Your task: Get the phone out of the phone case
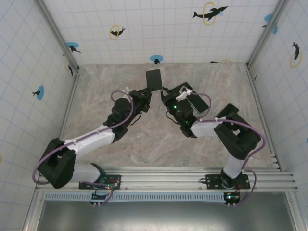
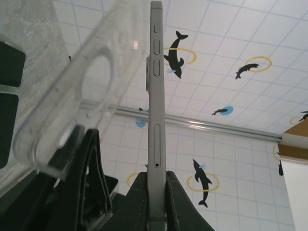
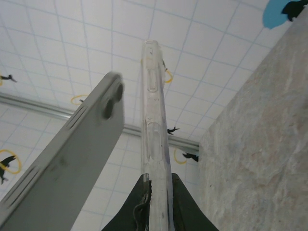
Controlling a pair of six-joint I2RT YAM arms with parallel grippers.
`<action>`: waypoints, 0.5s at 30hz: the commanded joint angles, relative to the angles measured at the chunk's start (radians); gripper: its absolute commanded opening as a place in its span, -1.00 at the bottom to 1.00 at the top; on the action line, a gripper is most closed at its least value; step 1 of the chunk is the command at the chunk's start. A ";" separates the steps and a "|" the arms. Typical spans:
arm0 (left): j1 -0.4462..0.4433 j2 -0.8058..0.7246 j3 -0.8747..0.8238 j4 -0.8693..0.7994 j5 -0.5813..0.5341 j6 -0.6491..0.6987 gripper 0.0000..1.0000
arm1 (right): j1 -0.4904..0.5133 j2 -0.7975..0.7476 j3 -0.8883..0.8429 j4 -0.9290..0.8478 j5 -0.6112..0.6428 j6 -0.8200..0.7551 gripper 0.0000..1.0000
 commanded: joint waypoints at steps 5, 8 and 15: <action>0.125 -0.057 -0.014 -0.054 0.217 0.113 -0.91 | -0.028 0.066 0.077 0.001 0.046 0.008 -0.95; 0.226 -0.055 -0.003 -0.122 0.356 0.236 -0.92 | -0.032 0.074 0.077 -0.008 0.042 0.006 -0.95; 0.484 -0.051 -0.048 -0.181 0.586 0.464 -0.94 | -0.030 0.068 0.060 -0.019 0.034 0.021 -0.93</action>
